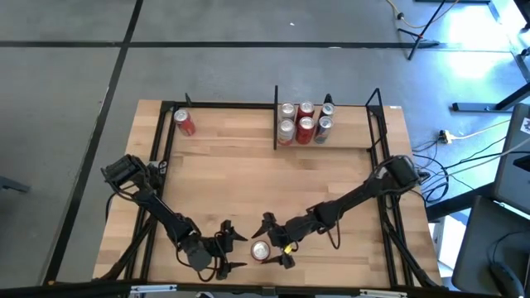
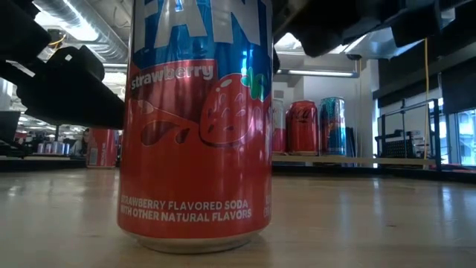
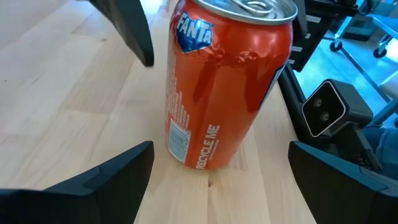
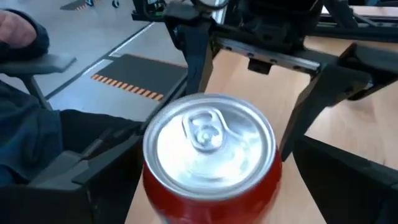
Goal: Place canned beverage on shelf
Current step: Put the bottom red soda can on the shelf
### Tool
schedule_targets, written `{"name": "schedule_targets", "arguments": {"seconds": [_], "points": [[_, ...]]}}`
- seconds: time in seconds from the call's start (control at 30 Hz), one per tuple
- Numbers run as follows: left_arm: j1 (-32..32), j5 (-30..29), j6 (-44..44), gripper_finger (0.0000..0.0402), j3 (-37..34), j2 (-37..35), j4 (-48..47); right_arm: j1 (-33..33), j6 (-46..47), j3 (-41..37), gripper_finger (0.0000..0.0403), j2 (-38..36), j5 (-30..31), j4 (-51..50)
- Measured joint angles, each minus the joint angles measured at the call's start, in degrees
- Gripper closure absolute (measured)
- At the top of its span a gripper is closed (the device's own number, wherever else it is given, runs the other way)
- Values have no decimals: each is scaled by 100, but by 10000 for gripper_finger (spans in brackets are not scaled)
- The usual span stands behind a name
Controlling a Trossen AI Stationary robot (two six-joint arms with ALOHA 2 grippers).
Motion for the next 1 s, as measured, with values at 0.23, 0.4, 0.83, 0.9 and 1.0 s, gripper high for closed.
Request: {"name": "schedule_targets", "arguments": {"seconds": [0.23, 0.4, 0.83, 0.9, 1.0], "points": [[0, 1, 0, 40, 0, 0, -20, 0, 1, 0, 27, 99, 30, 60], [1, 1, 0, 40, -1, 0, -22, -2, -1, 1, 97, 99, 31, 62], [-15, 128, -4, 40, -2, 0, -22, -9, -166, -66, 140, -990, 542, -1374], [-15, 137, -4, 40, -2, 0, -20, -13, -224, -199, 140, -1238, 559, -1436], [-15, 137, -4, 40, -2, -2, -7, -52, -279, -484, 140, -1655, 726, -1584]]}}
